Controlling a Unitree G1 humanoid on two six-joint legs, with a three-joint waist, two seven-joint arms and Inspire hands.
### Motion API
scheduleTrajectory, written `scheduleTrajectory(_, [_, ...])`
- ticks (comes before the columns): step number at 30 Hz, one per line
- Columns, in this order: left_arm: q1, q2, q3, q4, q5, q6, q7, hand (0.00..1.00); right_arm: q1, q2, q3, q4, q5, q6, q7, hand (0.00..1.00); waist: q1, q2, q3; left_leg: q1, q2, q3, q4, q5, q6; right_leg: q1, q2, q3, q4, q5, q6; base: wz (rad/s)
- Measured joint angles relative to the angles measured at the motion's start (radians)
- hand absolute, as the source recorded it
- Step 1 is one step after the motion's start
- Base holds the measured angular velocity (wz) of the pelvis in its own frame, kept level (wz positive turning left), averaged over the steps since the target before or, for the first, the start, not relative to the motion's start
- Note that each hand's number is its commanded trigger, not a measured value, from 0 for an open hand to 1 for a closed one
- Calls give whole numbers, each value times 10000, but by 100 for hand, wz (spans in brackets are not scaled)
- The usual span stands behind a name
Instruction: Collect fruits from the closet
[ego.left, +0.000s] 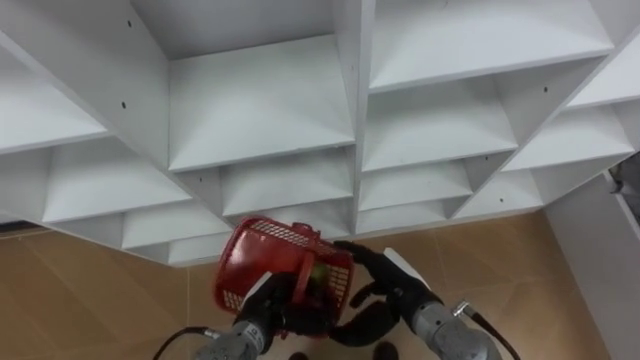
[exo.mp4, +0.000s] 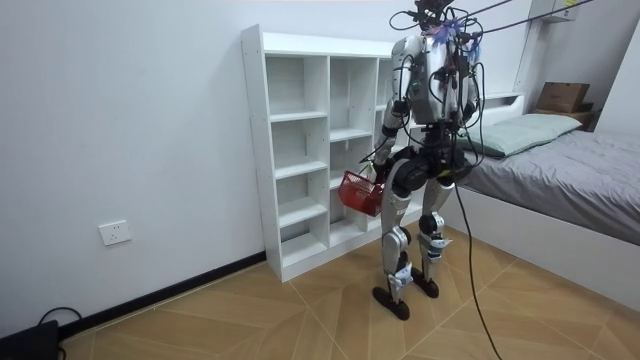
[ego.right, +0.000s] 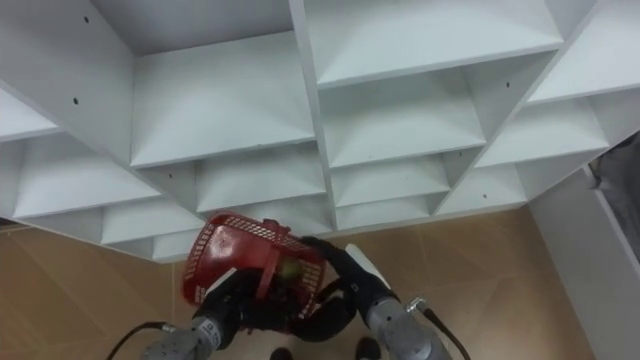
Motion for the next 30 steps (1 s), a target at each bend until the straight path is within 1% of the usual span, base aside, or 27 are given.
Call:
scheduleTrajectory(3, [0, 13, -174, -5, -321, -15, -18, 100, 6, 11, 36, 0, -1, 0, -7, 0, 5, 1, 0, 0, 0, -8, -2, 0, 0, 2, 0, -1, -9, 2, -2, 0])
scheduleTrajectory(9, [1, 43, -563, -169, -328, -60, -39, 100, 4, 11, 42, 142, 3, -12, -12, 0, 3, 0, 0, 5, -1, -9, 1, 0, 0, 11, -2, 1, -14, 4, -2, 0])
scheduleTrajectory(17, [-1, 53, -576, -184, -298, -79, -64, 100, -51, 11, 35, 388, 1, -12, -36, 0, -1, -3, 2, 57, 3, -9, 28, 0, 0, 77, -5, -1, -16, 5, -2, 0])
scheduleTrajectory(20, [13, 107, -576, -36, -297, -82, -65, 100, -52, -19, 37, 624, 26, -12, -53, 0, 22, -8, 12, 244, 5, -7, -24, 0, 0, 258, 1, -11, -69, 4, -2, 0])
scheduleTrajectory(22, [14, 211, -570, 69, -317, -78, -58, 100, -81, -31, 39, 778, 192, -18, -82, 0, 11, -18, 38, 383, 3, -7, -82, 0, 0, 394, 3, -13, -105, 3, -1, 0])
scheduleTrajectory(23, [17, 240, -565, 71, -319, -79, -58, 100, -77, -28, 25, 838, 192, -18, -102, 0, 14, -21, 39, 405, 3, -7, -83, 0, 0, 418, 3, -12, -109, 2, 1, 0])
scheduleTrajectory(25, [14, 404, -497, 72, -268, -83, -29, 100, -22, -89, -9, 853, 150, -16, -122, 0, 8, -48, 54, 443, -4, -3, -125, -1, -1, 430, -2, -15, -101, 1, 3, 0])
scheduleTrajectory(26, [24, 445, -442, 71, -179, -82, -26, 100, -10, -117, -21, 854, 99, -16, -116, 0, 14, -63, 61, 464, -5, 5, -143, -1, -1, 439, -2, -14, -96, 1, 3, 0])
scheduleTrajectory(27, [80, 485, -234, 71, 41, -82, -6, 100, 23, -145, -45, 854, 56, -16, -74, 0, 8, -85, 75, 524, -5, 22, -189, 0, -1, 478, 6, -1, -109, 1, 3, 0])
scheduleTrajectory(30, [192, 611, -55, 73, 286, -84, 61, 100, 171, -143, -120, 852, 13, -16, -40, 0, -1, -96, 73, 750, 6, 22, -277, -10, -14, 707, 61, 11, -243, 7, 7, -3])
